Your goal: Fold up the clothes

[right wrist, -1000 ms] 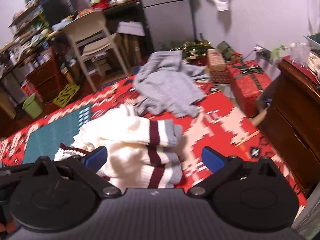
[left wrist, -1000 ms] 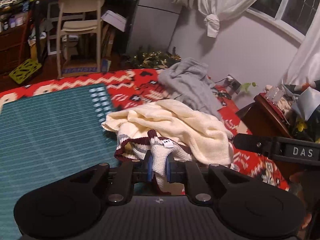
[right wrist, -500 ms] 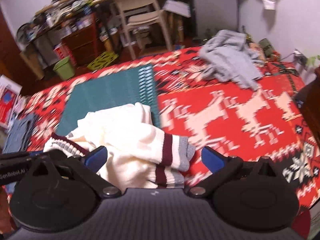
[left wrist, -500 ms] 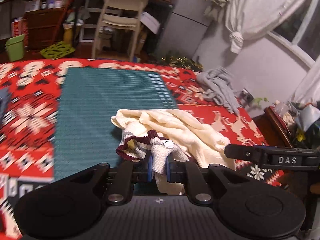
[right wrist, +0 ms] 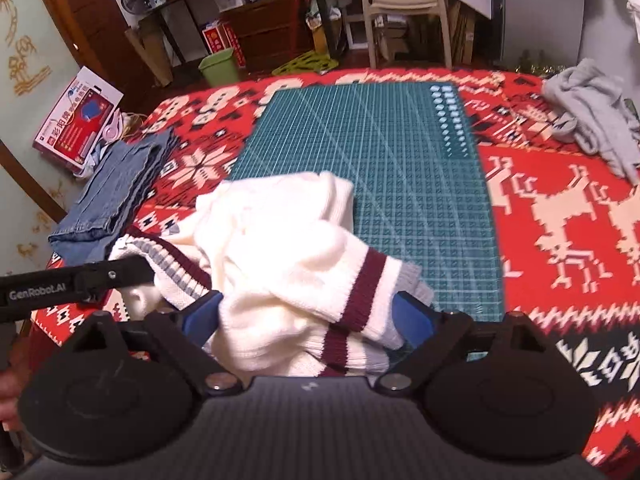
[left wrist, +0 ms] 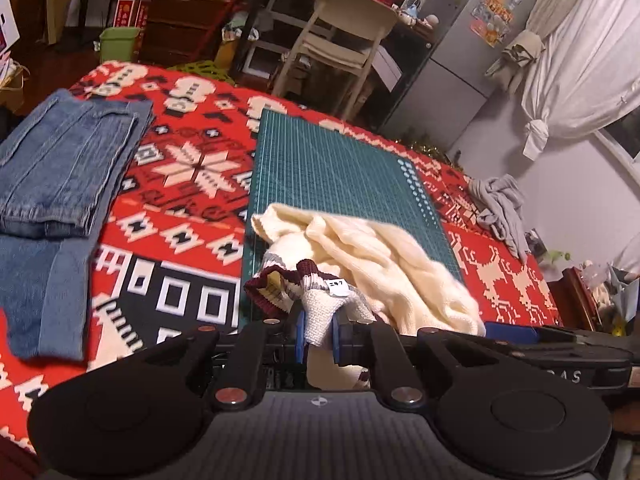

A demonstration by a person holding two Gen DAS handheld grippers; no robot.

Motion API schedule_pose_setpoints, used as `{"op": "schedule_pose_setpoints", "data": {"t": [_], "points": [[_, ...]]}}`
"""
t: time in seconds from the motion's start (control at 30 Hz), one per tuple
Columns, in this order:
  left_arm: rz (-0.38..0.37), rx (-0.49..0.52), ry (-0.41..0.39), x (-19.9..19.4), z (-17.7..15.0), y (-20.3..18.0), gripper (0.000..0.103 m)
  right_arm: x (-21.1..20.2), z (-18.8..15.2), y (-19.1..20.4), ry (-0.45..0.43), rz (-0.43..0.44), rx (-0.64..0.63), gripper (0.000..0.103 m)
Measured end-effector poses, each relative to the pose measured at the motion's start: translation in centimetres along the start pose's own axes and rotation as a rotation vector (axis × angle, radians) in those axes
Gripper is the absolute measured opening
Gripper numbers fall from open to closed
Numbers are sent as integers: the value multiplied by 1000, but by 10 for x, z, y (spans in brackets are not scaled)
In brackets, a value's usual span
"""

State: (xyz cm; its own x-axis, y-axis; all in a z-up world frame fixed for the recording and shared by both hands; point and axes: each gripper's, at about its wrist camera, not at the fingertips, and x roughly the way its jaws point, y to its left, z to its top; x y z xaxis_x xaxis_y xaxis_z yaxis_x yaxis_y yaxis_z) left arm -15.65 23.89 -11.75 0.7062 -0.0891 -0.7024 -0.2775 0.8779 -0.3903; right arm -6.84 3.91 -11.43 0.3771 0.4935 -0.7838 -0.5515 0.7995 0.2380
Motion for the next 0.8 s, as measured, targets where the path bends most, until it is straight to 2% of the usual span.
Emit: {"op": "schedule_pose_setpoints", "data": {"t": [0.23, 0.3, 0.43, 0.6, 0.7, 0.8], "points": [[24, 5, 25, 11, -9, -2, 15, 21, -4, 18, 14, -42, -62, 93], [34, 10, 32, 13, -10, -2, 16, 25, -4, 15, 10, -55, -63, 90], [38, -7, 56, 17, -13, 0, 19, 24, -3, 5, -3, -44, -47, 73], [54, -8, 64, 21, -16, -2, 19, 10, 2, -8, -37, -24, -22, 47], [70, 2, 49, 19, -16, -2, 14, 3, 7, -23, -68, -39, 32, 42], [90, 12, 21, 15, -14, -2, 13, -5, 12, -45, -99, -92, 87, 40]]}}
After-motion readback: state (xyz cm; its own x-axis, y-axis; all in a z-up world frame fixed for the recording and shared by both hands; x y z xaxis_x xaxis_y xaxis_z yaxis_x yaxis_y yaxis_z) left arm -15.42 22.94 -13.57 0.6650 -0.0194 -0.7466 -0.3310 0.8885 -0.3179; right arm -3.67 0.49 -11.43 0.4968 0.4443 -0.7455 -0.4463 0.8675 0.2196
